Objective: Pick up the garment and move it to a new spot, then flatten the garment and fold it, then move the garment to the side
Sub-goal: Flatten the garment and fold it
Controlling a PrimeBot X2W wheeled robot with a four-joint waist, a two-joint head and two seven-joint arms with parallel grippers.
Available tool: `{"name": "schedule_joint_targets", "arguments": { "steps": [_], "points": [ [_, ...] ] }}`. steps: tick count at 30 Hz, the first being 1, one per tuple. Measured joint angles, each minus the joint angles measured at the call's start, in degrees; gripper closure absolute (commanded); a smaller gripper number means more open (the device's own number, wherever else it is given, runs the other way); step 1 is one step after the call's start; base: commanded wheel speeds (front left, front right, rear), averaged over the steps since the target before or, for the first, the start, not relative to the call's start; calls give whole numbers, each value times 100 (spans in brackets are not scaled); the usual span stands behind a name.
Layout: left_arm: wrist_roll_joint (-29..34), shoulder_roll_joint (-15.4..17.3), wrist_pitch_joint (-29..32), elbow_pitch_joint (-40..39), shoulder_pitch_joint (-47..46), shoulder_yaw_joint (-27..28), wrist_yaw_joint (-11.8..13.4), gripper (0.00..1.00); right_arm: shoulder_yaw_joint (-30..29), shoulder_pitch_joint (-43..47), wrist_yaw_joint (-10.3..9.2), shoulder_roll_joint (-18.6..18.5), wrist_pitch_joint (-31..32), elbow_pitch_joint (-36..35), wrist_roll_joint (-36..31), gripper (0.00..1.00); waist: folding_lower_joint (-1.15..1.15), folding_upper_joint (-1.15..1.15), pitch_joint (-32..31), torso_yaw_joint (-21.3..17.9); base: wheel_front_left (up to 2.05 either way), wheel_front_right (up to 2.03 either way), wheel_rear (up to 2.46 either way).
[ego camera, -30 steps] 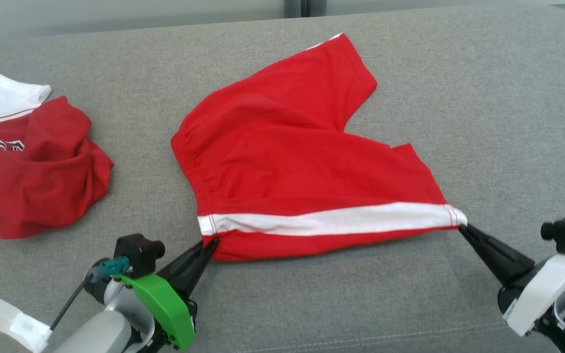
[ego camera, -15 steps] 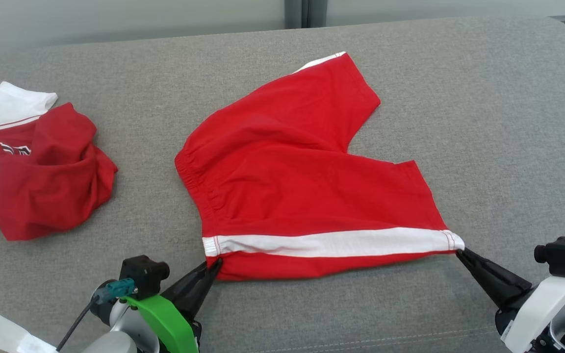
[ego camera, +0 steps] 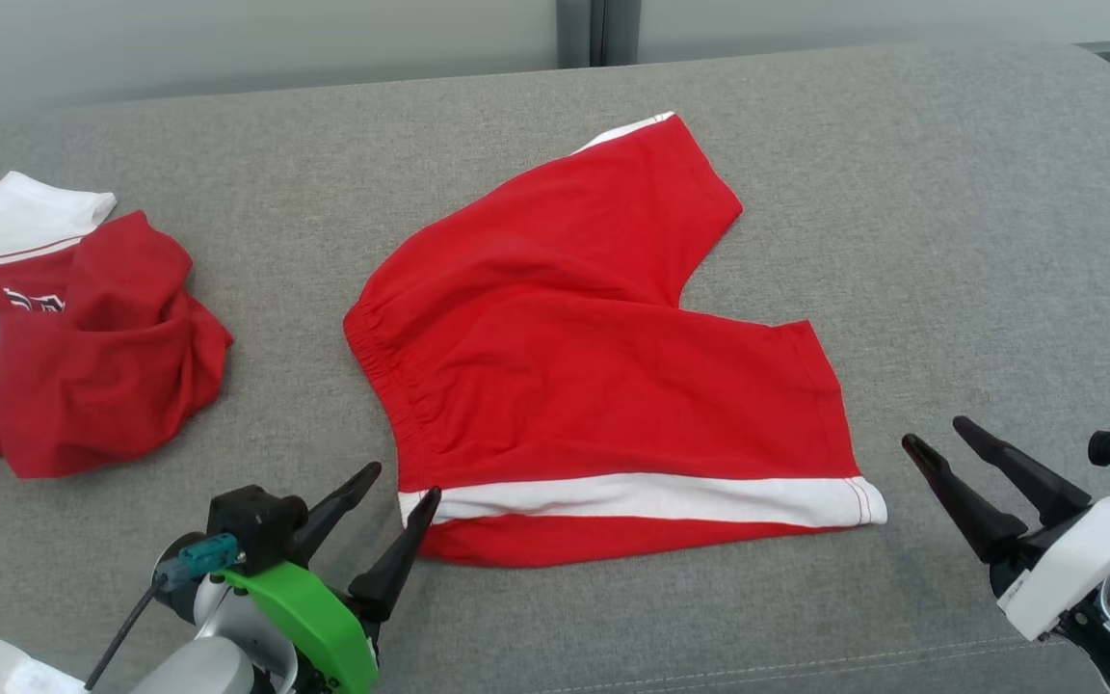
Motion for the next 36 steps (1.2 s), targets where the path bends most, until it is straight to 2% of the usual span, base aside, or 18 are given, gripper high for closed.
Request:
{"name": "schedule_joint_targets", "arguments": {
  "steps": [3, 8, 12, 16, 18, 20, 27, 36],
  "points": [
    [-10, 0, -16, -45, 1, 83, 55, 0, -208, -10, 0, 137, -15, -4, 54, 0, 0, 0, -44, -1, 0, 0, 0],
    [-31, -14, -111, -236, 1, 298, 260, 0, -900, -23, 0, 558, -15, -91, 82, 0, 0, 0, -88, -1, 0, 0, 0],
    [-55, -81, -180, -263, 9, 559, 606, 0, -1202, -72, -22, 706, -16, -126, -79, 0, 0, 0, -98, 10, 0, 0, 0],
    [-3, -90, -232, -236, 71, 775, 949, 0, -1380, -65, -164, 811, -16, -111, -305, 0, 0, 0, -91, 30, 0, 0, 0],
    [4, -129, -234, -240, 155, 876, 1012, 0, -1450, -32, -278, 812, -16, -83, -510, 0, 0, 0, -72, 44, 0, 0, 0],
    [78, -199, -244, -227, 246, 949, 1020, 0, -1507, 41, -357, 832, -16, -14, -639, 0, 0, 0, -53, 62, 0, 0, 0],
    [186, -508, -282, -367, 588, 880, 1060, 0, -1504, 558, -364, 1117, -18, 37, -724, 0, 0, 0, 14, 116, 0, 0, 0],
    [352, -636, -283, -572, 747, 625, 1059, 0, -1259, 962, -258, 1318, -16, 253, -702, 0, 0, 0, 206, 162, 0, 0, 0]
  ]
}}
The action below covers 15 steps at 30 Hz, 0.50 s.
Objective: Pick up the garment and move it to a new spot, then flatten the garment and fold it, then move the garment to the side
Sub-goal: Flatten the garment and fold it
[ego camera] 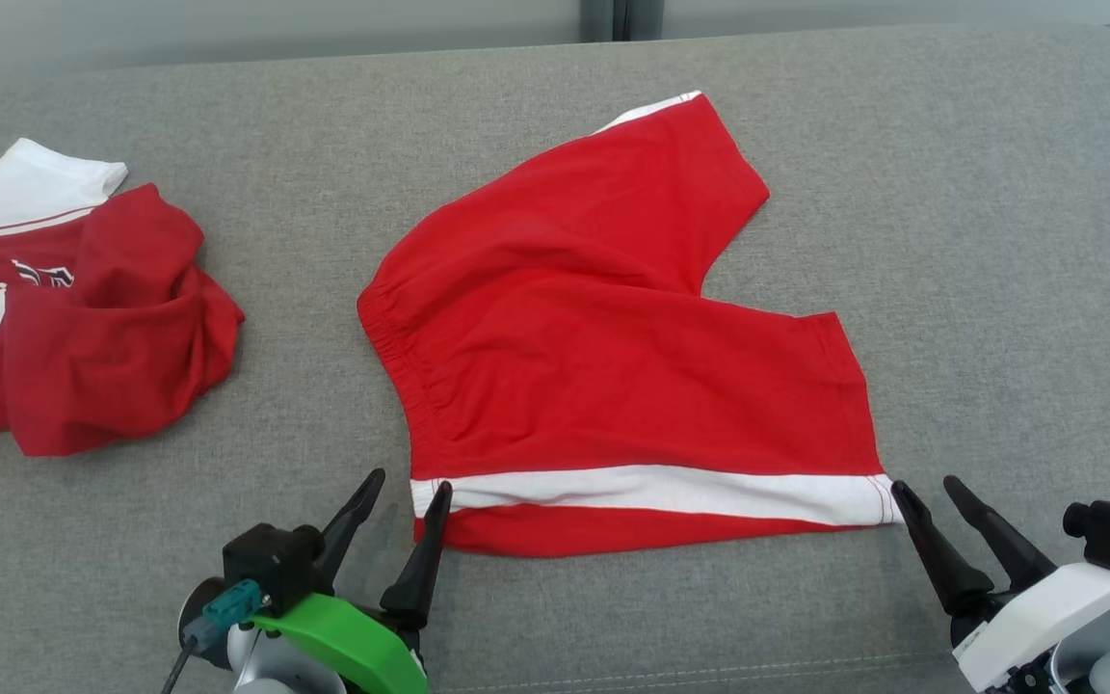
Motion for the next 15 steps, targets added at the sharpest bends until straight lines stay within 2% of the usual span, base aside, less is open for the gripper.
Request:
{"name": "schedule_joint_targets", "arguments": {
  "steps": [15],
  "points": [
    [41, -40, 188, 211, 44, -323, -57, 0, 285, -128, 105, 213, 0, 580, 116, 0, 0, 0, 140, 29, 0, 0, 0]
  ]
}}
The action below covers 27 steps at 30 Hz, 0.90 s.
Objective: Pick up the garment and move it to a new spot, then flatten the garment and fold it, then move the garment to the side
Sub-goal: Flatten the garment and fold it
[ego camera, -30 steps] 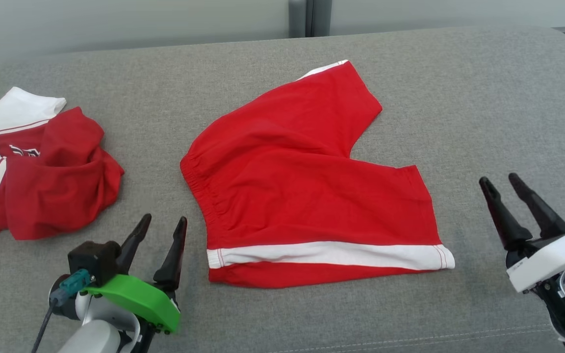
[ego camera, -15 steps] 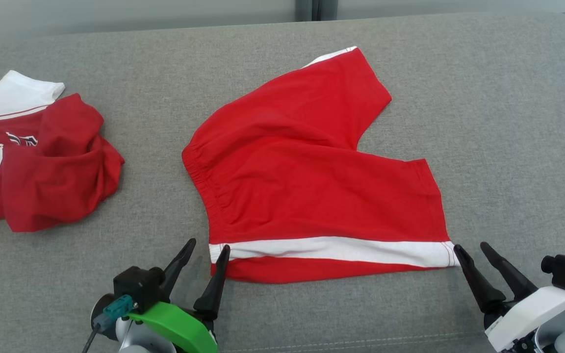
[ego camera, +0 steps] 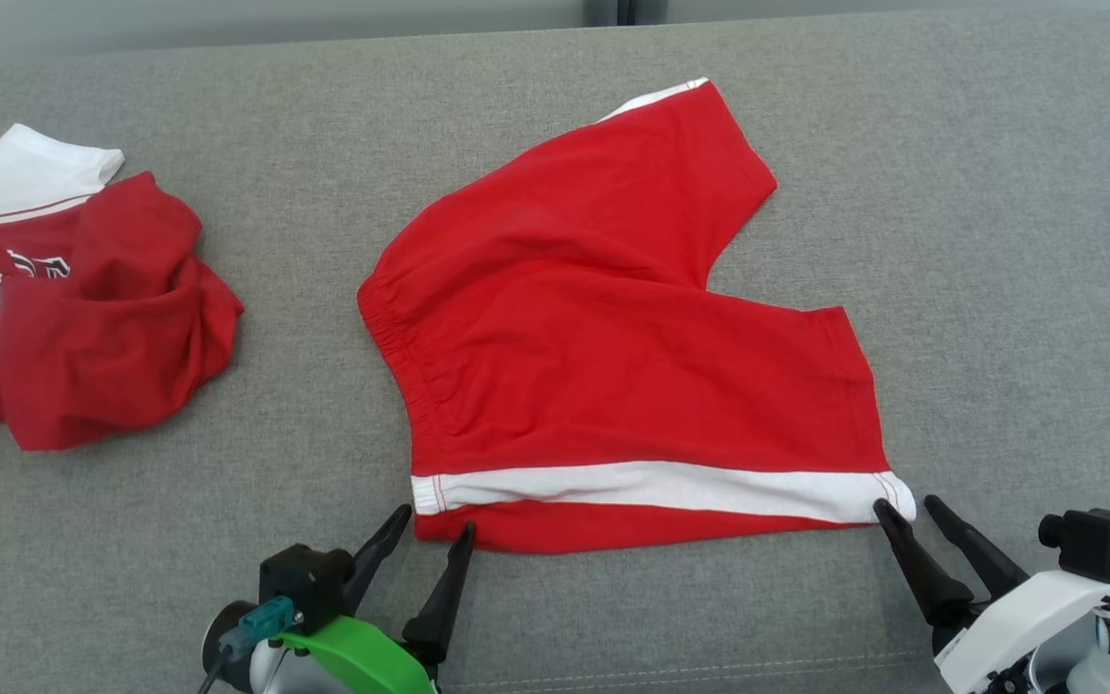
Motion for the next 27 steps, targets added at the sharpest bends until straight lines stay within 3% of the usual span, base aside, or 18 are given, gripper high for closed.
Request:
{"name": "schedule_joint_targets", "arguments": {
  "steps": [3, 5, 7, 8, 9, 11, 12, 23, 27],
  "points": [
    [-14, 0, 64, 21, 0, -9, -7, 1, 4, -107, 1, 5, 0, 59, -1, 0, 0, 0, 16, 5, 0, 0, 0],
    [-53, -5, 107, 44, -1, -15, -10, 15, 4, -154, 11, 8, 0, 85, -1, 8, 0, 0, 27, 9, 0, 0, 0],
    [-90, -40, 169, 102, -1, -15, -57, 32, 29, -196, 47, 11, 0, 134, -1, 35, 0, 0, 37, 14, 0, 0, 0],
    [-100, -68, 175, 135, -1, -15, -57, 53, 48, -224, 48, 14, 1, 158, -2, 55, 0, 0, 42, 17, 0, 0, 0],
    [-104, -86, 182, 163, -2, -15, -57, 61, 59, -246, 49, 20, 1, 174, -4, 60, 0, 0, 47, 19, 0, 0, 0],
    [-104, -88, 210, 186, -6, -13, -57, 100, 91, -271, 51, 34, 2, 214, -11, 89, 0, 0, 55, 22, 0, 0, 0],
    [-104, -88, 209, 188, -8, -11, -58, 100, 111, -282, 52, 40, 2, 233, -15, 100, 0, 0, 57, 23, 0, 0, 0],
    [-103, -75, 45, -12, -35, 133, -264, 100, 0, -450, 142, 159, 2, 29, 94, 100, 0, 0, 18, 31, 0, 0, 0],
    [-68, 46, 29, -133, -32, -9, -445, 100, -361, -392, 151, 104, 1, -289, 140, 100, 0, 0, -5, 74, 0, 0, 0]
  ]
}}
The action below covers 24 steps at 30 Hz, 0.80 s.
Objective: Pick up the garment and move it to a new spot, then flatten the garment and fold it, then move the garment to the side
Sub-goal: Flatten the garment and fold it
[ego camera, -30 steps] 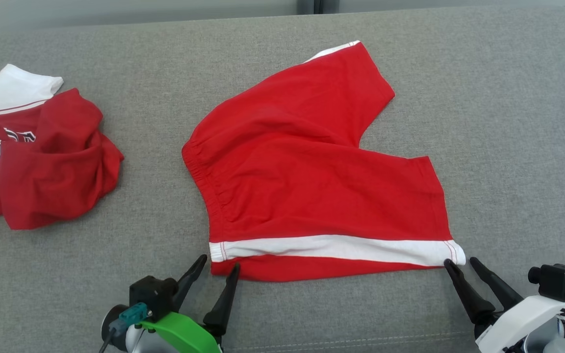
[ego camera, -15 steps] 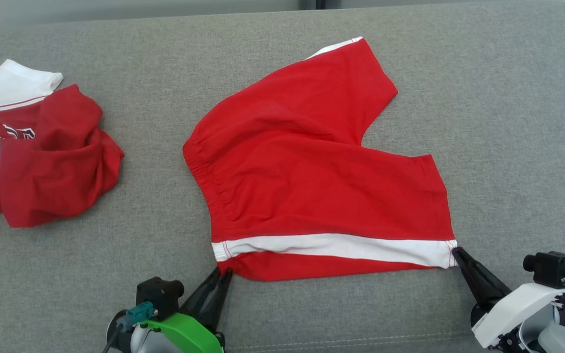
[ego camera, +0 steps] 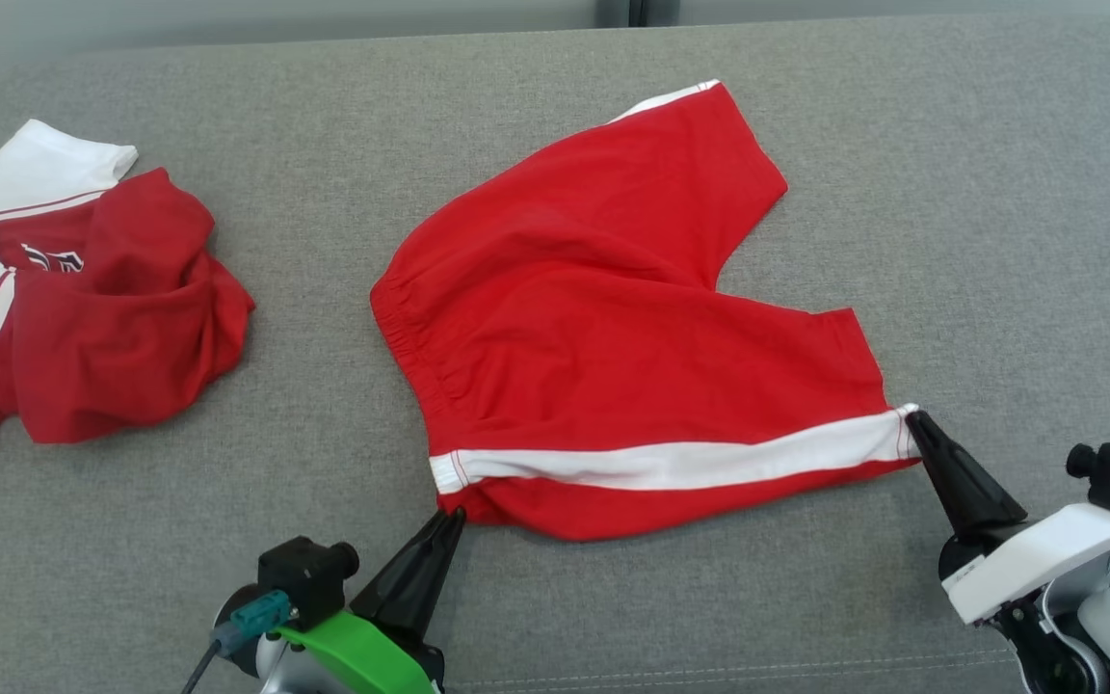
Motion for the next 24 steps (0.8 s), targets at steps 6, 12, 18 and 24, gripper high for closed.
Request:
{"name": "schedule_joint_targets", "arguments": {
  "steps": [6, 12, 18, 24],
  "points": [
    [-34, 5, -113, -427, -63, 333, -16, 100, -508, -10, 1, 57, -2, -566, 242, 100, 0, 0, -35, 31, 0, 0, 0],
    [-62, 19, -111, -612, -383, 487, -34, 100, -511, -310, 1, 24, -8, -745, 302, 100, 0, 0, 66, 67, 0, 0, 0],
    [-8, 27, 13, -646, -976, 568, -16, 100, -709, -1053, 1, -210, -8, -686, 350, 100, 0, 0, 327, 128, 0, 0, 0],
    [96, -55, 97, -730, -1579, 711, 116, 100, -872, -1767, 1, -469, 19, -561, 389, 100, 0, 0, 691, 253, 0, 0, 0]
  ]
}}
